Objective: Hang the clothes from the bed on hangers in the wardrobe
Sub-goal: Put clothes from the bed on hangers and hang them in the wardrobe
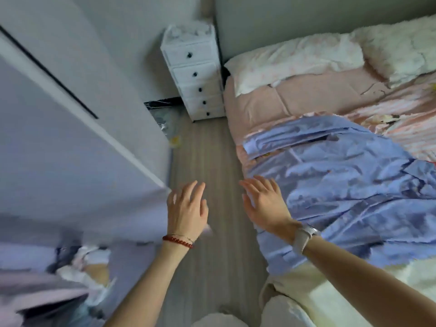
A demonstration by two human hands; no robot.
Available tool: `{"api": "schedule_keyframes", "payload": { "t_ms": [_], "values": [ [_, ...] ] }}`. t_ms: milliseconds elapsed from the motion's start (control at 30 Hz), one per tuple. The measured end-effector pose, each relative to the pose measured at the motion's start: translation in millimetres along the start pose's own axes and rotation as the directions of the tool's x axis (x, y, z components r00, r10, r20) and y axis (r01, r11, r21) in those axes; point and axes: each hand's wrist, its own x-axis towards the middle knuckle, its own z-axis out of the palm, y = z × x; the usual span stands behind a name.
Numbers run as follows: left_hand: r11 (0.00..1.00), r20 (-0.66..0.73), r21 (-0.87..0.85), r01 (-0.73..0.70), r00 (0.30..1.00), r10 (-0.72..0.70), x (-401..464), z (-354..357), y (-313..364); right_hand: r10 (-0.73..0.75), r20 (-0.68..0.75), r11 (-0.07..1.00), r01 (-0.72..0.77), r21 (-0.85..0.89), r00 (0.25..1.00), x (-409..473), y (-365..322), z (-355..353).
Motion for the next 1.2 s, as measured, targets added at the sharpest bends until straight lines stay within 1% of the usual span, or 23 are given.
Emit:
{"api": "schedule_keyframes", "payload": {
  "t_ms": [100, 200, 267, 367, 467, 533, 633, 700, 767, 867, 933, 1000, 1100, 1133, 1200],
  "values": [
    [0.987, -0.089, 0.009, 0.160, 0.983, -0.159, -70, -36, -86, -0.238, 0.075, 0.971, 0.235, 0.052, 0.968, 1, -93, 32],
    [0.939, -0.193, 0.036, 0.342, 0.924, -0.329, -132, -78, -159, -0.415, 0.098, 0.905, 0.399, 0.145, 0.905, 8, -185, 53],
    [0.885, -0.286, 0.073, 0.460, 0.859, -0.423, -168, -109, -197, -0.521, 0.091, 0.845, 0.497, 0.198, 0.849, 13, -244, 63],
    [0.787, -0.416, 0.111, 0.607, 0.747, -0.518, -213, -154, -243, -0.649, 0.086, 0.746, 0.611, 0.263, 0.756, 21, -326, 73],
    [0.687, -0.530, 0.153, 0.711, 0.645, -0.550, -248, -198, -283, -0.732, 0.092, 0.663, 0.675, 0.323, 0.675, 33, -401, 82],
    [0.620, -0.619, 0.178, 0.764, 0.577, -0.533, -269, -226, -307, -0.778, 0.072, 0.599, 0.702, 0.385, 0.624, 42, -451, 89],
    [0.505, -0.749, 0.230, 0.832, 0.482, -0.454, -298, -264, -341, -0.812, 0.060, 0.529, 0.690, 0.494, 0.580, 55, -524, 97],
    [0.407, -0.791, 0.243, 0.880, 0.423, -0.443, -316, -281, -364, -0.828, 0.046, 0.469, 0.646, 0.602, 0.559, 60, -575, 101],
    [0.325, -0.761, 0.250, 0.912, 0.392, -0.517, -331, -287, -383, -0.835, 0.061, 0.411, 0.546, 0.730, 0.547, 64, -626, 106],
    [0.249, -0.676, 0.304, 0.920, 0.392, -0.624, -348, -279, -400, -0.854, 0.147, 0.387, 0.422, 0.820, 0.498, 63, -692, 113],
    [0.233, -0.659, 0.320, 0.918, 0.392, -0.641, -353, -275, -404, -0.867, 0.224, 0.403, 0.364, 0.840, 0.445, 57, -724, 117],
    [0.231, -0.671, 0.315, 0.921, 0.388, -0.632, -354, -276, -406, -0.872, 0.281, 0.425, 0.336, 0.841, 0.401, 50, -747, 120],
    [0.235, -0.678, 0.333, 0.913, 0.405, -0.614, -355, -273, -407, -0.888, 0.319, 0.422, 0.309, 0.852, 0.332, 44, -762, 131],
    [0.243, -0.678, 0.329, 0.912, 0.408, -0.611, -355, -272, -409, -0.893, 0.321, 0.413, 0.291, 0.863, 0.317, 44, -763, 135],
    [0.251, -0.682, 0.312, 0.916, 0.400, -0.612, -357, -270, -411, -0.890, 0.318, 0.415, 0.289, 0.863, 0.328, 49, -763, 138]
  ]
}}
